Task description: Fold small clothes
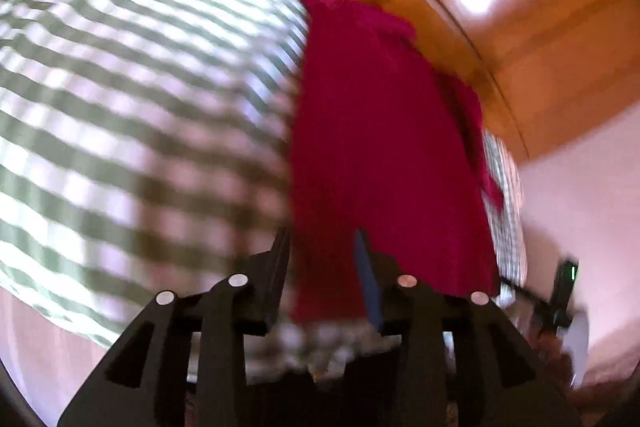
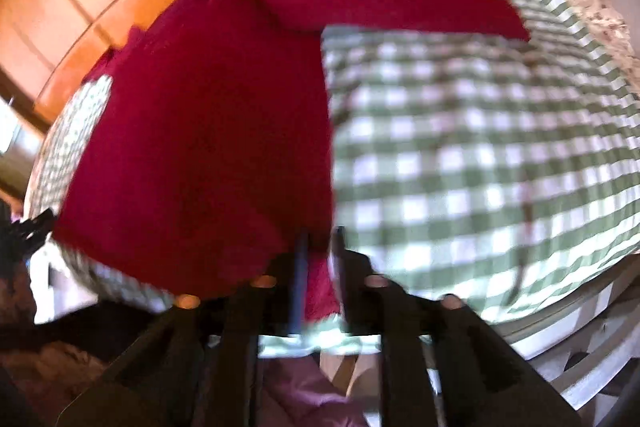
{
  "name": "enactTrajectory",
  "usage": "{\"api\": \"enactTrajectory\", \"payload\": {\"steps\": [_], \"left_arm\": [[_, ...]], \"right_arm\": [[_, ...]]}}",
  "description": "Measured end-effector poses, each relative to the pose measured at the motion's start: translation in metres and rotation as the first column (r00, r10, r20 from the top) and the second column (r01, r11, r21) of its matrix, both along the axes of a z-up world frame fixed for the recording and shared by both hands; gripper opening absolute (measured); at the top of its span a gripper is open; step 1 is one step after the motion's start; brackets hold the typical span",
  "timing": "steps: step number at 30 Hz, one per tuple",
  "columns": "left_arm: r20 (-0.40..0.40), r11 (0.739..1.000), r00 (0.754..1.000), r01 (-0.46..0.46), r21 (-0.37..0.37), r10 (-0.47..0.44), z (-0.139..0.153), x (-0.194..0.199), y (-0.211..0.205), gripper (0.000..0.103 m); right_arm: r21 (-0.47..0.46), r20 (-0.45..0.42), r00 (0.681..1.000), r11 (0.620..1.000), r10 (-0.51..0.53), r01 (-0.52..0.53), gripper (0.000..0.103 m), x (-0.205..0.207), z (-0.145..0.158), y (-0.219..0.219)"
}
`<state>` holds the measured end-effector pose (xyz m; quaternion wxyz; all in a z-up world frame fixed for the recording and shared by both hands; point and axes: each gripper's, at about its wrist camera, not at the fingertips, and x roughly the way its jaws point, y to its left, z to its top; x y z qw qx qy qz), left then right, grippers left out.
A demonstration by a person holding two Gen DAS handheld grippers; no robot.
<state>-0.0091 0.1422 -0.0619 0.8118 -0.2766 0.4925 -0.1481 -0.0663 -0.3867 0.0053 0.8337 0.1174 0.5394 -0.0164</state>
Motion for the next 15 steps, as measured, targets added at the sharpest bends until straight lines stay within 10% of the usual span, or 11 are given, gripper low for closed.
{"api": "enactTrajectory", "payload": {"steps": [1,11,15], "left_arm": [[0.01,0.999,0.999,-0.044,0.013,0.044,0.004,0.007,0.011,0.036],[0.069,0.913,0.921,-0.388,0.122,0.383,0.03,0.116,0.1,0.056],[0.239,0.816,0.919,-0.39,0.427,0.314,0.059,0.159,0.076,0.078]], "right_arm": [[-0.018,0.026,0.999,1.0,-0.022,0.023,0.051,0.004,0.006,-0.002],[0.05,0.142,0.982,0.989,0.127,-0.136,0.063,0.079,0.008,0.092],[0.052,0.102,0.975,0.978,0.195,-0.201,0.063,0.104,-0.014,0.134]]}}
